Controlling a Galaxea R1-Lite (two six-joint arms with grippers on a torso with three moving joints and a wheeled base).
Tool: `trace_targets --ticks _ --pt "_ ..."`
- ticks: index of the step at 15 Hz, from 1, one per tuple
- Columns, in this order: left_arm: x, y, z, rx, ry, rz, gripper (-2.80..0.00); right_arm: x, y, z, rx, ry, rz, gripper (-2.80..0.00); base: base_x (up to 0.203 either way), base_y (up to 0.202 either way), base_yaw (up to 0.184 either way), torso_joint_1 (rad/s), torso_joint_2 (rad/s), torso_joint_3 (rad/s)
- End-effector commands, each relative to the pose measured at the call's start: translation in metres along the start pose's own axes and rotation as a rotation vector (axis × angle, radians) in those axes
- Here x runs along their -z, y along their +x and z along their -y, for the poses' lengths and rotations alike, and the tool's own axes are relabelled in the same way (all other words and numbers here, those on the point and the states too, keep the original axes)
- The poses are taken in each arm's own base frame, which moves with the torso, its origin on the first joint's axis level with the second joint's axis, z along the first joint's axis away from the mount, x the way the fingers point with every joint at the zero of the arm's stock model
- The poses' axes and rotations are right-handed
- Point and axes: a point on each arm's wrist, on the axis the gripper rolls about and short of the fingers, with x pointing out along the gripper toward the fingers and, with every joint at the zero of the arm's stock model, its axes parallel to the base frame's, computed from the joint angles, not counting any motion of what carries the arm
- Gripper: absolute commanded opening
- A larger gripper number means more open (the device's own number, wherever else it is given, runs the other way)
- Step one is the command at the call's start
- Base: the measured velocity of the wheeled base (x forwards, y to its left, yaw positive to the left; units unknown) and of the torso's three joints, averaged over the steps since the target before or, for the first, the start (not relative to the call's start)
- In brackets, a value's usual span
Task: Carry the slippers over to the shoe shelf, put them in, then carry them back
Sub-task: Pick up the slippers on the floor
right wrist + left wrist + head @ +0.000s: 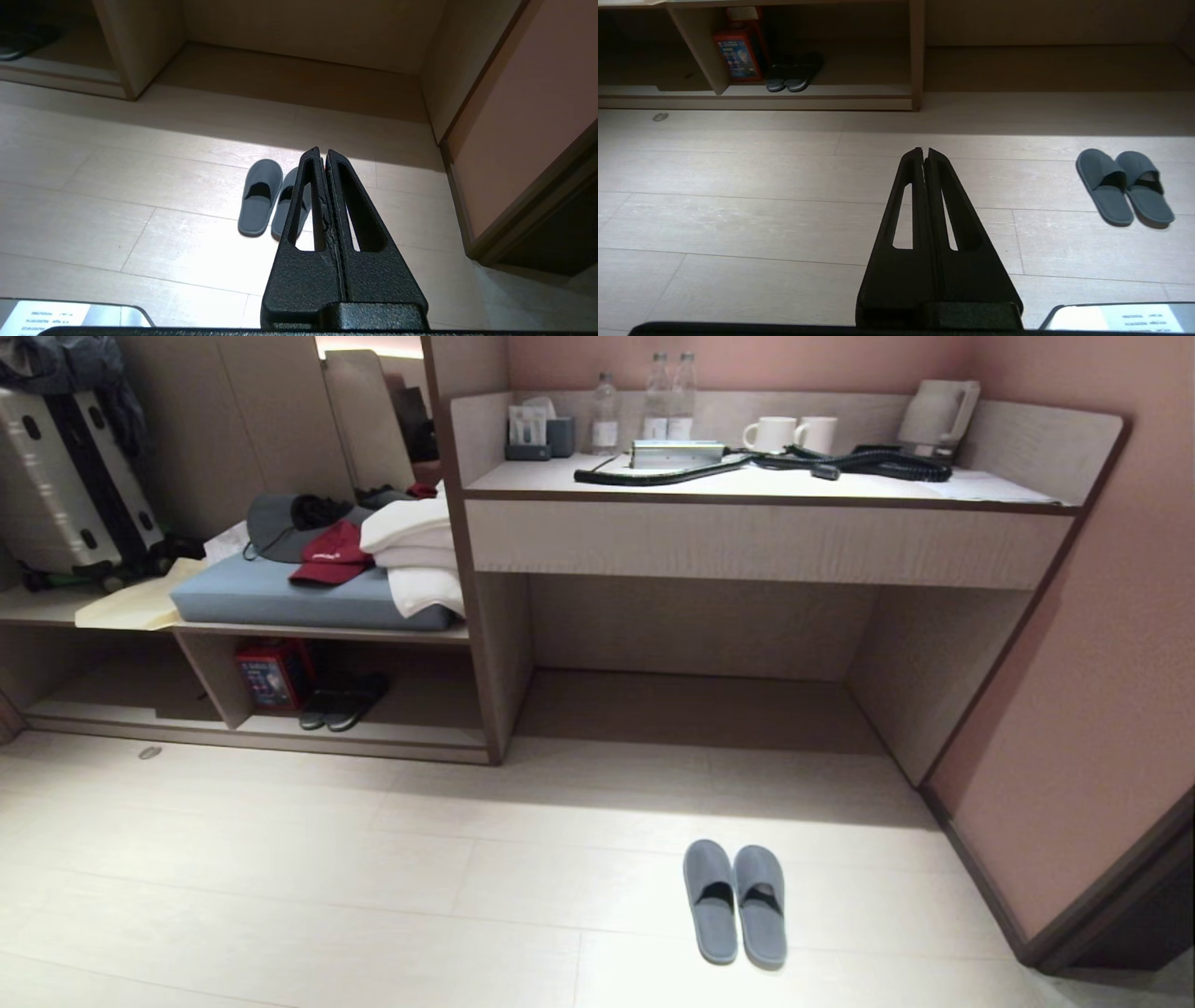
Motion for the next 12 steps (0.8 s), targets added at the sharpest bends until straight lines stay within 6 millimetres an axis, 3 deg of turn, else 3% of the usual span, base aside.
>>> trace_targets --ticks 1,5,12 --pt "0.0004 0.0001 -0.0001 -0.004 -0.013 -0.001 -2.8 0.0006 -0.0001 0.0 0.0 0.0 0.0 -2.8 0.0 0.0 0.0 0.0 0.0 0.0" --pt "0.0001 0.0001 -0.0003 -0.014 -0.041 0.002 -2.8 0.0006 -0.0001 0.0001 0.001 0.014 0.0 -2.8 0.0 0.0 0.0 -0.001 0.0 -0.032" --pt "0.0001 0.0001 -0.0003 -0.012 -0.041 0.002 -2.8 0.0005 0.0 0.0001 0.001 0.015 0.0 -2.8 0.0 0.0 0.0 0.002 0.0 -0.19"
